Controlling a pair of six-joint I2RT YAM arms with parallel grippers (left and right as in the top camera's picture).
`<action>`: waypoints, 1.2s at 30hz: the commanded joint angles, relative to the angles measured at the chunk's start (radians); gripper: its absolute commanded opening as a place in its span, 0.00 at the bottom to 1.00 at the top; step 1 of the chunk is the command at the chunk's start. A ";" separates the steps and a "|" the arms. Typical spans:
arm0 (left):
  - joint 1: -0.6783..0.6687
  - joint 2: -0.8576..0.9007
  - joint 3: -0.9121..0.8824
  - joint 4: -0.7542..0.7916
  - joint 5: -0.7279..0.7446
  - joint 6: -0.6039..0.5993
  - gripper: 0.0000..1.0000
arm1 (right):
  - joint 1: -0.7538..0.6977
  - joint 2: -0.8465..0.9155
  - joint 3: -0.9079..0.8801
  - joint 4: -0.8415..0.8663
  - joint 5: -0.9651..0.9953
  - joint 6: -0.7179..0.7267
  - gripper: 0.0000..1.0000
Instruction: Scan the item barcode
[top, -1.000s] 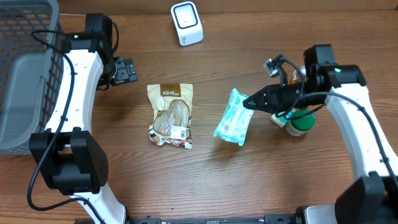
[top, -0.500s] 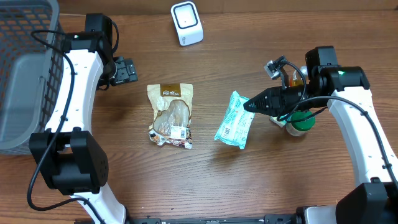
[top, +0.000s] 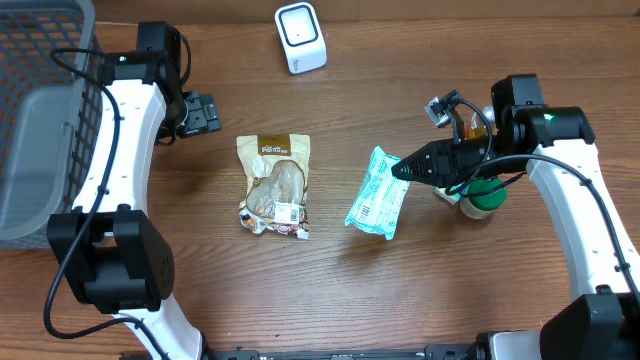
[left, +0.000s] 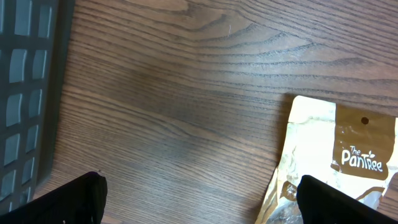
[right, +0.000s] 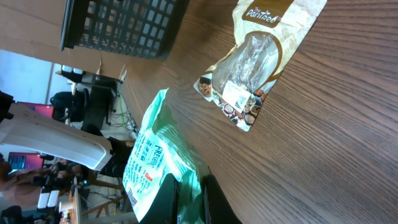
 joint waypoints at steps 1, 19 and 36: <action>-0.007 -0.015 0.016 0.001 -0.013 0.004 0.99 | 0.003 -0.021 0.005 0.003 -0.031 -0.008 0.04; -0.007 -0.015 0.016 0.001 -0.013 0.003 1.00 | 0.003 -0.021 0.005 0.003 -0.026 -0.008 0.04; -0.007 -0.015 0.016 0.001 -0.013 0.004 1.00 | 0.003 -0.021 0.005 -0.003 0.002 -0.007 0.04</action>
